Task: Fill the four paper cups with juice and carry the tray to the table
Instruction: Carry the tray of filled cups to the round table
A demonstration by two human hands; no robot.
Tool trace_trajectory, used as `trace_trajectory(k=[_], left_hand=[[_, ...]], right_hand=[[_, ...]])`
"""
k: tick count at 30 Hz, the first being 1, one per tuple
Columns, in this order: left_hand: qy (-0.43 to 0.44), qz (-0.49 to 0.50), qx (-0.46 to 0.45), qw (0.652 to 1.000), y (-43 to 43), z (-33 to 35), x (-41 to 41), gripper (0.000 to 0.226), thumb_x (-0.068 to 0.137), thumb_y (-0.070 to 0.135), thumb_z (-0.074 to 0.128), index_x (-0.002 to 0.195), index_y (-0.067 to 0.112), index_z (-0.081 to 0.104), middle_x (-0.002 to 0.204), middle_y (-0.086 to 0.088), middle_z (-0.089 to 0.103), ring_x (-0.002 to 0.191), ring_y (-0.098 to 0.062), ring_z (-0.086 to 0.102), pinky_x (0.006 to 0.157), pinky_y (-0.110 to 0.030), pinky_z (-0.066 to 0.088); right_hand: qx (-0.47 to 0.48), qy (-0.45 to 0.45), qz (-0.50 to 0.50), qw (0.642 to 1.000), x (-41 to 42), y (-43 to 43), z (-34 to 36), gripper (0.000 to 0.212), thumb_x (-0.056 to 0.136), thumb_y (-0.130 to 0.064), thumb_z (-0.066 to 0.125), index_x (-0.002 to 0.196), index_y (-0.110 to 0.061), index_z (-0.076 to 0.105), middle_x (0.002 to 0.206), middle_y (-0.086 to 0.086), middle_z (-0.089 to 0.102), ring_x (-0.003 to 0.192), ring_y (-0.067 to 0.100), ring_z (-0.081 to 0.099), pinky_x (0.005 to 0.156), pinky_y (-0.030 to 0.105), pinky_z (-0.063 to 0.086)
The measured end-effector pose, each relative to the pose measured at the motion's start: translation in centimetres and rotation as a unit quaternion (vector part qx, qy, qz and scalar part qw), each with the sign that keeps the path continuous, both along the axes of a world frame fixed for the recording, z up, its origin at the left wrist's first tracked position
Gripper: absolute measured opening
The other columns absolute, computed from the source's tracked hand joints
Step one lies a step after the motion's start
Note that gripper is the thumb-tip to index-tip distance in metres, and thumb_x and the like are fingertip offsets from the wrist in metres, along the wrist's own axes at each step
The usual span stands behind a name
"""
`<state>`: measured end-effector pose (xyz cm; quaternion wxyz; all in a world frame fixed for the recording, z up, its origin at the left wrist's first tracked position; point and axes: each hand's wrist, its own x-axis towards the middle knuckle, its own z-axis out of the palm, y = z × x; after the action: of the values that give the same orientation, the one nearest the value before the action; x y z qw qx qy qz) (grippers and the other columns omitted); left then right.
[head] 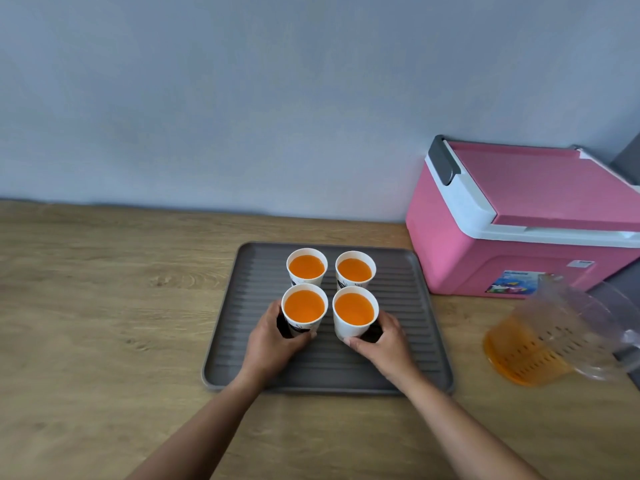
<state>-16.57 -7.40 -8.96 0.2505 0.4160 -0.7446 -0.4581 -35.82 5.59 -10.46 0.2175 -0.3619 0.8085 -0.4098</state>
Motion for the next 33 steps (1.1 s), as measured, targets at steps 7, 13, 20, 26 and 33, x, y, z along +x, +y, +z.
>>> trace_trajectory(k=[7, 13, 20, 26, 33], left_hand=[[-0.005, -0.007, 0.006, 1.0, -0.1, -0.1, 0.0, 0.068, 0.068, 0.042, 0.085, 0.124, 0.039, 0.046, 0.118, 0.022, 0.057, 0.106, 0.003, 0.055, 0.079, -0.011, 0.042], [-0.071, -0.054, -0.017, 0.996, -1.9, 0.3, 1.8, 0.066, 0.069, 0.024, 0.086, 0.127, 0.03, 0.053, 0.117, 0.013, 0.061, 0.102, -0.003, 0.059, 0.081, -0.018, 0.05], [-0.132, 0.085, -0.119, 0.98, -8.4, 1.3, 5.4, 0.04, 0.082, 0.028, 0.074, 0.12, 0.029, 0.064, 0.113, -0.003, 0.065, 0.095, -0.02, 0.064, 0.081, -0.032, 0.049], [-0.21, 0.113, -0.055, 0.969, -10.9, -0.1, 4.5, 0.055, 0.088, 0.041, 0.063, 0.14, 0.033, 0.045, 0.123, -0.017, 0.055, 0.112, -0.036, 0.057, 0.096, -0.044, 0.045], [-0.31, 0.109, -0.097, 0.94, -10.2, -0.5, 3.1, 0.049, 0.1, 0.041, 0.038, 0.147, 0.041, 0.029, 0.127, -0.016, 0.053, 0.104, -0.042, 0.061, 0.084, -0.046, 0.048]], right_hand=[[0.007, -0.013, 0.008, 1.0, 0.1, 0.2, 0.3, 0.065, 0.068, -0.035, 0.088, 0.125, -0.026, 0.058, 0.123, -0.006, 0.054, 0.116, 0.013, 0.051, 0.093, 0.03, 0.044], [0.011, -0.008, 0.028, 1.0, -1.7, 1.7, 1.4, 0.061, 0.075, -0.018, 0.083, 0.131, -0.026, 0.059, 0.122, -0.004, 0.057, 0.117, 0.013, 0.054, 0.101, 0.029, 0.043], [-0.011, 0.107, -0.151, 0.983, -6.5, 2.9, 2.2, 0.03, 0.091, -0.018, 0.066, 0.121, -0.015, 0.068, 0.108, 0.007, 0.069, 0.106, 0.028, 0.061, 0.09, 0.036, 0.047], [0.137, 0.133, -0.193, 0.962, -7.7, 1.2, 1.7, 0.055, 0.096, -0.044, 0.053, 0.145, -0.02, 0.045, 0.136, 0.023, 0.049, 0.128, 0.042, 0.043, 0.106, 0.048, 0.04], [0.217, 0.173, -0.145, 0.95, -7.9, 0.2, 2.2, 0.054, 0.104, -0.039, 0.036, 0.156, -0.023, 0.03, 0.149, 0.017, 0.039, 0.13, 0.038, 0.045, 0.099, 0.042, 0.044]])
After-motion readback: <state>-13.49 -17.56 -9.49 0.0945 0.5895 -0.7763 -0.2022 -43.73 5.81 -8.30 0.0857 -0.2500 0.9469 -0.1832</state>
